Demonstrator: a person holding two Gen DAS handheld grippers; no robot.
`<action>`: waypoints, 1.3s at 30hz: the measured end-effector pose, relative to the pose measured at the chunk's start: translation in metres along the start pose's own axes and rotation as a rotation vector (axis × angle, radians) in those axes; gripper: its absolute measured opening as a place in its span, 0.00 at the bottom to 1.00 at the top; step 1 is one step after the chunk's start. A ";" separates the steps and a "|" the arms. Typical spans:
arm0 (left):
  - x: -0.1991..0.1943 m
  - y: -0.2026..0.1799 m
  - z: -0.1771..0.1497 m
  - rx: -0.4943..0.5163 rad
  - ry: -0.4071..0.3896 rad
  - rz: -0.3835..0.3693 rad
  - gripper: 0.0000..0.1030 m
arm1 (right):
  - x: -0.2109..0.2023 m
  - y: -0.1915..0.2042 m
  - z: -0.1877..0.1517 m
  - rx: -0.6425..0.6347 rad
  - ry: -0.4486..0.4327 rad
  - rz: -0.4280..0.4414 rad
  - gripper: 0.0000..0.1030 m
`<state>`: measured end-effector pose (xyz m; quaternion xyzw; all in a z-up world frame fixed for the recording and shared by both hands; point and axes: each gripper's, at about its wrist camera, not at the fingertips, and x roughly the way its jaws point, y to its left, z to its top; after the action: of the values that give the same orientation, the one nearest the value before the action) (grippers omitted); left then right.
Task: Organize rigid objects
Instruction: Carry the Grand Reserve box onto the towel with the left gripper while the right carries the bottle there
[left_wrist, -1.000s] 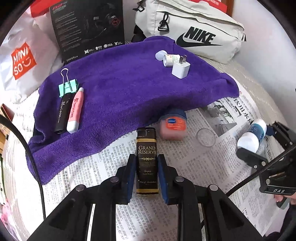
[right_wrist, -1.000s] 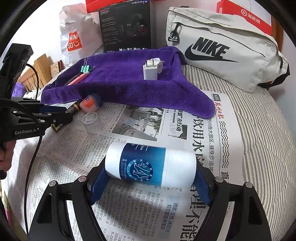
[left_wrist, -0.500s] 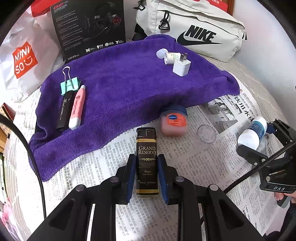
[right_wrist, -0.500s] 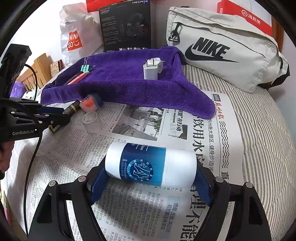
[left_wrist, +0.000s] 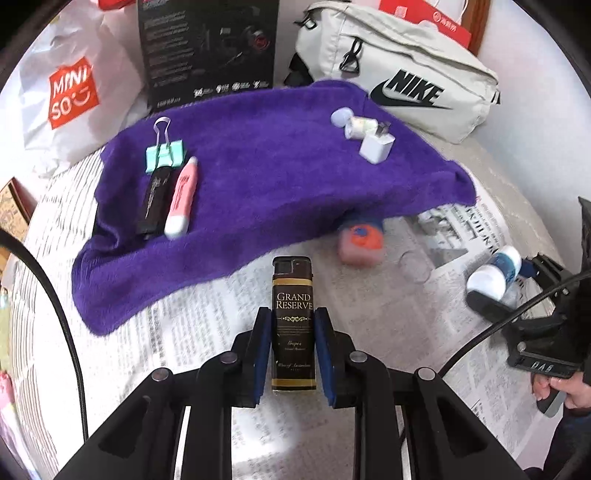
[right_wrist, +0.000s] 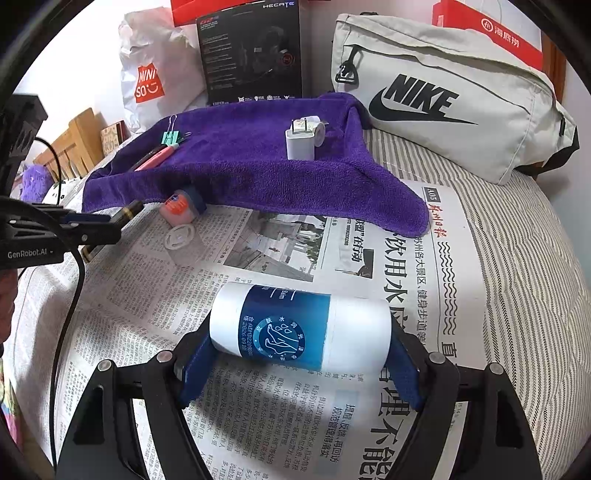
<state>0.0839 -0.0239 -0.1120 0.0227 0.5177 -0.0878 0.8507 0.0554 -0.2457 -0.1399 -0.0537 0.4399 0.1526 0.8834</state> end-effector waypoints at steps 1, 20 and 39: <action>0.002 0.001 -0.001 -0.004 0.007 0.008 0.22 | 0.000 -0.001 0.001 0.001 0.004 0.005 0.77; -0.022 0.028 -0.010 -0.042 -0.042 -0.027 0.22 | -0.035 -0.001 0.038 -0.004 -0.054 0.029 0.77; -0.044 0.058 0.006 -0.095 -0.072 -0.032 0.22 | -0.034 -0.001 0.079 0.021 -0.055 0.056 0.77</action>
<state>0.0793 0.0375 -0.0734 -0.0293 0.4907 -0.0775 0.8674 0.0962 -0.2361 -0.0652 -0.0278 0.4183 0.1741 0.8911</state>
